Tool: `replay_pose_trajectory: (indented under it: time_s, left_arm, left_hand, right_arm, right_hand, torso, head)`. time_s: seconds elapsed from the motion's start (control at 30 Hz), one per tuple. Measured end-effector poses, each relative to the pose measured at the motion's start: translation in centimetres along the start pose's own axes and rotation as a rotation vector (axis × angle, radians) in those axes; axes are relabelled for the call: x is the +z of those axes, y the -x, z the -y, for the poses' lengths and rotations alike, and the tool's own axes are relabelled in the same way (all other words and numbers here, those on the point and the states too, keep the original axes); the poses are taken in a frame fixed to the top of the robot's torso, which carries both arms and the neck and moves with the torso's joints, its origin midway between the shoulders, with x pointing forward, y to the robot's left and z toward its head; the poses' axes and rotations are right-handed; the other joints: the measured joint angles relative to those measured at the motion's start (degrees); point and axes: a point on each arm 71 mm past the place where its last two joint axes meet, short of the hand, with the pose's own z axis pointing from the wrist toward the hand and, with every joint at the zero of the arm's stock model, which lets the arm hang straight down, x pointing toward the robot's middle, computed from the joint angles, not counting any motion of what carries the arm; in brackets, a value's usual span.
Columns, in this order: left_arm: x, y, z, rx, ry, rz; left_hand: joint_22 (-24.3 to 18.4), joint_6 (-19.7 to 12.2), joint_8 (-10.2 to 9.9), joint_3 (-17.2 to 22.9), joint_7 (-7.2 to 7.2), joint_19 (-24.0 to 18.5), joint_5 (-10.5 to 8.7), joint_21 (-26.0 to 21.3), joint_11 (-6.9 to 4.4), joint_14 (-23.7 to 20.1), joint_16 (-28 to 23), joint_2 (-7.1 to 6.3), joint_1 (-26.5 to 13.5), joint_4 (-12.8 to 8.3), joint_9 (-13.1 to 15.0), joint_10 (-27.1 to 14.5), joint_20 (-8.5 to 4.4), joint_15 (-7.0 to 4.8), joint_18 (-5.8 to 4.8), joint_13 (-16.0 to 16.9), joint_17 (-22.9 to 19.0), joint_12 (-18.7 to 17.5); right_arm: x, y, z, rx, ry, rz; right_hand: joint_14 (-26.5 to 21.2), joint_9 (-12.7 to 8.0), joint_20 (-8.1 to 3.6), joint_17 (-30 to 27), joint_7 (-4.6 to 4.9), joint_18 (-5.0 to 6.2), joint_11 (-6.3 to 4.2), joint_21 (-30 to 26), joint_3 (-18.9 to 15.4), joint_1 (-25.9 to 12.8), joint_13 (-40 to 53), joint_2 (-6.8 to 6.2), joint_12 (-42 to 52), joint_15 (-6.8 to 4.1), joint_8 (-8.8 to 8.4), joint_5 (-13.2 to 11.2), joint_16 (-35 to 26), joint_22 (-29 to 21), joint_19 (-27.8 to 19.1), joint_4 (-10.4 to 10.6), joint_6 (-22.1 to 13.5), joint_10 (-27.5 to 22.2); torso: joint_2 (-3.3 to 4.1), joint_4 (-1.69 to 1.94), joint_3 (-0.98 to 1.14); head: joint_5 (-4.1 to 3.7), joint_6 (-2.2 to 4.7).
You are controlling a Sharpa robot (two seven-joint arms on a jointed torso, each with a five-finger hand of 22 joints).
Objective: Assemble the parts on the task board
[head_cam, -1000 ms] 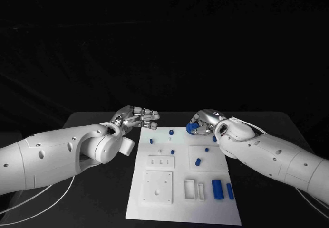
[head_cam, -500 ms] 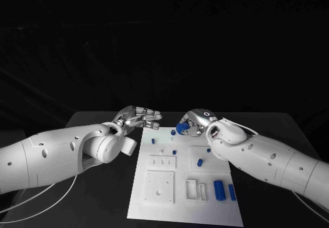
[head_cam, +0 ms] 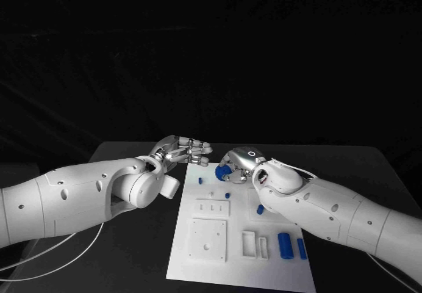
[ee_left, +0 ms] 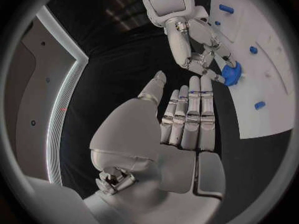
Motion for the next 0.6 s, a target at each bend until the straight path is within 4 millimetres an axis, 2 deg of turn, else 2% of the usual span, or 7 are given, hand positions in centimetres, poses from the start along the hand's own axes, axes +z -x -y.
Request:
replay_pose_trajectory:
  time_s: [0.03,0.3,0.47,0.6]
  left_arm:
    - [0.0,-0.1,0.0,0.0,0.0,-0.001]
    - [0.2,-0.5,0.1,-0.001,-0.002,-0.01]
    - [0.2,-0.5,0.1,-0.001,-0.002,-0.01]
    - [0.2,-0.5,0.1,-0.001,-0.002,-0.01]
  left_hand:
    - [0.0,0.0,0.0,0.0,0.0,0.0,0.0,0.0,0.0,0.0,0.0,0.0,0.0,0.0,0.0,0.0,0.0,0.0,0.0,0.0,0.0,0.0]
    - [-0.1,0.0,0.0,0.0,0.0,0.0,0.0,0.0,0.2,0.0,0.0,0.0,0.0,0.0,0.0,-0.2,0.0,0.0,0.0,0.0,0.0,0.0]
    - [-0.1,0.0,0.0,0.0,0.0,0.0,0.0,0.0,0.2,0.0,0.0,0.0,0.0,0.0,0.0,-0.2,0.0,0.0,0.0,0.0,0.0,0.0]
    - [-0.1,0.0,0.0,0.0,0.0,0.0,0.0,0.0,0.2,0.0,0.0,0.0,0.0,0.0,0.0,-0.2,0.0,0.0,0.0,0.0,0.0,0.0]
  right_arm:
    - [0.1,-0.1,-0.1,-0.003,0.001,-0.002]
    - [0.3,-1.6,-0.2,-0.023,-0.005,-0.029]
    - [0.4,-1.9,-0.2,-0.028,-0.008,-0.031]
    - [0.4,-2.0,-0.1,-0.034,-0.011,-0.029]
  right_hand:
    - [0.0,0.0,0.0,0.0,-0.02,0.0,-0.3,0.0,0.0,0.0,0.0,-0.01,0.0,0.0,-0.11,0.0,0.0,0.0,0.0,0.0,0.4,-0.3]
    - [0.0,0.0,0.0,-0.1,0.05,0.0,-0.3,0.0,0.2,0.0,-0.1,-0.01,0.0,0.0,0.15,0.0,0.0,0.0,0.0,0.2,0.5,-0.3]
    - [0.0,0.2,0.0,-0.2,0.1,-0.01,-0.3,0.0,0.3,0.0,-0.1,0.0,0.0,0.0,0.38,0.0,0.0,0.0,0.0,0.3,0.8,-0.3]
    - [0.0,0.1,0.0,-0.3,0.58,0.01,-0.41,-0.2,0.4,0.2,-0.2,-0.15,-0.3,0.0,0.53,0.0,-0.2,0.0,0.0,0.4,1.0,-0.4]
  torso:
    - [0.0,-0.01,0.0]
    - [0.04,0.1,0.07]
    - [0.1,0.25,0.08]
    - [0.12,0.26,0.04]
  head:
    - [0.04,-0.01]
    - [0.09,-0.14]
    - [0.02,-0.19]
    - [-0.01,-0.2]
